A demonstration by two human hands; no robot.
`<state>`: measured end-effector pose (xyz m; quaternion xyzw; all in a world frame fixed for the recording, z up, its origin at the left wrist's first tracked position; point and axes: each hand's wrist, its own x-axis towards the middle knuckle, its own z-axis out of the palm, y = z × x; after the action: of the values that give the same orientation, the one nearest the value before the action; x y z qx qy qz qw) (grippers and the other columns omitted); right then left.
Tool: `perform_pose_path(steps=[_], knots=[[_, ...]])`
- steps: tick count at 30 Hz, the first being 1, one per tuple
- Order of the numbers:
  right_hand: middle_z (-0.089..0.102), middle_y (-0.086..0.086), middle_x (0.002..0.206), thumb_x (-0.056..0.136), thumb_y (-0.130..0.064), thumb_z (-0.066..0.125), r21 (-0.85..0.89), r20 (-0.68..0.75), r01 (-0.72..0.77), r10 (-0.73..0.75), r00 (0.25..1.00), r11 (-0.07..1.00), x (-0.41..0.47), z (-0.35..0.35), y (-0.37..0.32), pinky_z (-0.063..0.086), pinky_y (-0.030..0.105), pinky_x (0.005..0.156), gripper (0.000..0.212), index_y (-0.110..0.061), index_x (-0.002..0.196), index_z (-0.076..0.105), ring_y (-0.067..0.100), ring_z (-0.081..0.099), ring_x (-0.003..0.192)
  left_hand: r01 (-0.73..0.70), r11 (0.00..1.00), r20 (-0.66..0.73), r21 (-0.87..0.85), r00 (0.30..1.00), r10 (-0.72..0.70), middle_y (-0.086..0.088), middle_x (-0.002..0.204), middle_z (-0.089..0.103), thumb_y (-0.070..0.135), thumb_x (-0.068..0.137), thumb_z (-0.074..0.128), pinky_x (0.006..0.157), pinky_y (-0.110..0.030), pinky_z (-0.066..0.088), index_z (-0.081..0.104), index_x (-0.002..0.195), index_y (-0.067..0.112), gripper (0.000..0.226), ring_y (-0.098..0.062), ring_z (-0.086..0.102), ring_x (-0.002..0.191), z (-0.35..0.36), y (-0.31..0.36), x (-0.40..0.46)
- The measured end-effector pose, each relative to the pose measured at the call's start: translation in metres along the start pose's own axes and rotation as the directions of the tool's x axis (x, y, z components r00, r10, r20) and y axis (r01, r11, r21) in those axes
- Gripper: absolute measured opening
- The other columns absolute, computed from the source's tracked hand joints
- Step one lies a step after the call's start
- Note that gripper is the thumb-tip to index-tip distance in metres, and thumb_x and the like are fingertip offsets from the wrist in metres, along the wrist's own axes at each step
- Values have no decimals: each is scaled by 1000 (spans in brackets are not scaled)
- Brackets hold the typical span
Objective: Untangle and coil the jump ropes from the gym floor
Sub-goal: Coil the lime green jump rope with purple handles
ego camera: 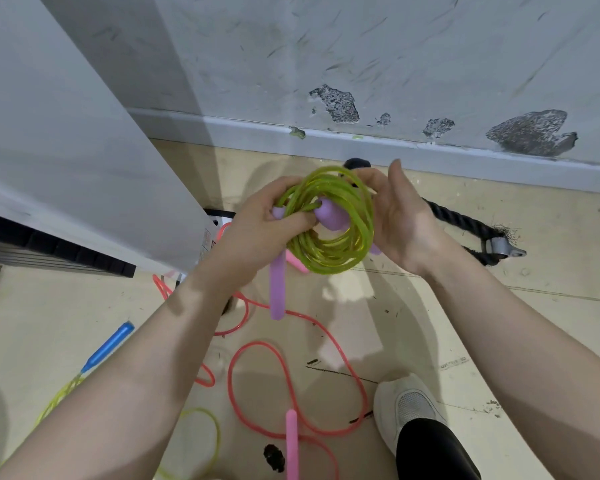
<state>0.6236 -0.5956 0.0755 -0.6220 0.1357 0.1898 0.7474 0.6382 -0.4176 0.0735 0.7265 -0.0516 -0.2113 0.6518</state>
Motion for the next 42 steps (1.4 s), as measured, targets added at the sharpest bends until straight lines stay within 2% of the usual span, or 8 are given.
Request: perform_pose_path(steps=[4,9,18,23,32,35,38,42], knots=[[69,-3,59,99,-48,5,49,64,-83,80,995,995,-1,10,9,43,15,40,66,-9,94,58,5,62,49,66,991,35,-120,997,-63,5,73,65,8,74,66,67,-20,52,64,98,18,26,-10,62,68,8,1,-1],[69,13,107,97,-51,9,17,7,-96,96,995,995,5,4,17,51,16,72,68,-4,111,57,6,64,76,240,917,185,-318,964,-188,3,59,59,13,77,61,48,-22,50,60,87,10,10,-13,59,49,12,1,-4],[62,-21,55,77,-78,27,-73,-405,0,-29,914,997,10,-6,30,45,37,84,57,-38,60,63,18,53,82,275,907,198,-318,955,-219,4,56,58,10,69,75,50,-20,49,61,78,10,17,-7,54,48,28,1,-6],[42,0,60,100,-49,19,-694,-463,-147,-281,841,704,5,-17,23,26,30,53,59,-4,86,54,18,40,58,212,927,124,-310,975,-182,8,58,61,20,59,78,48,-23,45,57,91,14,38,-8,54,50,44,-1,-11],[59,10,75,90,-67,6,-778,-533,-356,-245,809,518,15,-23,38,36,35,64,78,-10,66,55,29,54,77,266,927,84,-265,964,-253,-1,65,61,20,58,79,51,-29,40,56,103,7,52,-14,49,51,41,-10,-13],[64,16,85,96,-58,13,-659,-524,-297,-140,840,691,19,-27,48,43,37,73,74,-7,77,62,33,58,86,283,918,111,-279,959,-262,-2,70,63,21,55,79,51,-28,40,56,103,11,54,-14,51,54,40,-8,-11],[64,20,92,100,-48,23,43,-362,-271,268,893,962,15,-32,35,47,37,83,67,8,110,58,34,60,87,273,927,215,-257,951,-221,-11,76,62,16,56,80,49,-25,40,59,99,16,48,-17,49,56,39,-1,-8],[69,5,98,87,-66,35,88,-172,-4,19,985,996,3,-49,-17,44,39,88,60,-14,105,60,20,63,94,245,920,273,-307,948,-162,-9,69,58,-5,65,76,45,-21,37,60,93,16,38,-14,46,50,44,5,-5]])
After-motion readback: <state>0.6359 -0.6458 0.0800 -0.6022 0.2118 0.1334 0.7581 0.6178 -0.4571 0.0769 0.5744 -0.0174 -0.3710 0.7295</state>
